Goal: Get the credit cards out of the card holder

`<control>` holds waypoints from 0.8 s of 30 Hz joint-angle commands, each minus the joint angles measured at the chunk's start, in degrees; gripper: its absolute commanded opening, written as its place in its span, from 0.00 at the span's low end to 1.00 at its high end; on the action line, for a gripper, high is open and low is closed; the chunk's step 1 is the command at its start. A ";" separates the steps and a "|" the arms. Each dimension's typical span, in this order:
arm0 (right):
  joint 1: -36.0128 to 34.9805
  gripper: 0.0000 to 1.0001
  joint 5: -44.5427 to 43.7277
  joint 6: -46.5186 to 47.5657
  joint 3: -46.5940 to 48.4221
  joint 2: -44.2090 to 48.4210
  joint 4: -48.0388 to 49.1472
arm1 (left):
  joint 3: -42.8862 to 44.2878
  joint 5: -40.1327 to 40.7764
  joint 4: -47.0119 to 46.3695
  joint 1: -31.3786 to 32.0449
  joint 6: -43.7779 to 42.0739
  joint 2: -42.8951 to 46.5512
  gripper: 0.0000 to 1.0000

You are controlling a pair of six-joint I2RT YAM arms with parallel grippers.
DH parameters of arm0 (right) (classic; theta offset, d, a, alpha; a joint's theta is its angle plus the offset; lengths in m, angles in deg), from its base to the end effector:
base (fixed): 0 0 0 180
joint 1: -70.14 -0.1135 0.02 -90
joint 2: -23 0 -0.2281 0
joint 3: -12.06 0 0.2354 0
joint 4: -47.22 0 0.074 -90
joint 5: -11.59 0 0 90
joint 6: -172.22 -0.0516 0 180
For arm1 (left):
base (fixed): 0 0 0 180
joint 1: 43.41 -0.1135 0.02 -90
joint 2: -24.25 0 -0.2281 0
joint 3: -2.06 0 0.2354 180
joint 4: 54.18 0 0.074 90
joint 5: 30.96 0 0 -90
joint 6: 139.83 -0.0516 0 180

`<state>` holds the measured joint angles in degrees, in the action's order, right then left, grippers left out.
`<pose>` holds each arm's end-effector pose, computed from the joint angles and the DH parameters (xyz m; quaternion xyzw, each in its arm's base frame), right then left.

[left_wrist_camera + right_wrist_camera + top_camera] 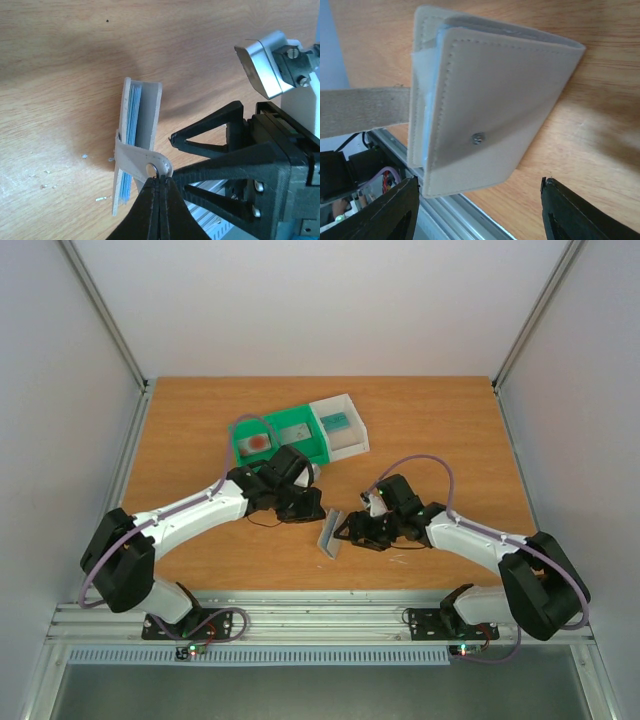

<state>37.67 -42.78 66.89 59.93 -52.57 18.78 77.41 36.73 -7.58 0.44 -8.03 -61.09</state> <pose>0.1831 0.1522 0.1287 -0.2238 0.8873 0.3799 0.1349 0.2030 -0.2222 0.1984 0.0724 0.9386 -0.3276 0.0809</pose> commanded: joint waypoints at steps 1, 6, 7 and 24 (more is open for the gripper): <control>-0.75 0.69 2.06 -1.85 0.84 2.03 1.97 | 0.07 -0.52 -2.85 0.00 1.06 1.99 0.00; -0.82 0.78 0.34 -1.56 3.16 0.14 -0.96 | -0.47 -0.29 -3.61 0.05 1.76 2.79 0.00; -0.83 0.78 0.39 -1.73 3.72 -0.57 -1.34 | -0.46 -0.43 -3.69 0.01 1.93 2.86 0.00; -0.84 0.19 -11.81 2.48 3.82 -4.89 -4.86 | -1.51 4.50 1.41 0.02 -0.18 3.09 0.00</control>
<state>37.27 -49.38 67.24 63.06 -56.07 15.61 76.47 37.80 -8.32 0.44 -6.74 -59.21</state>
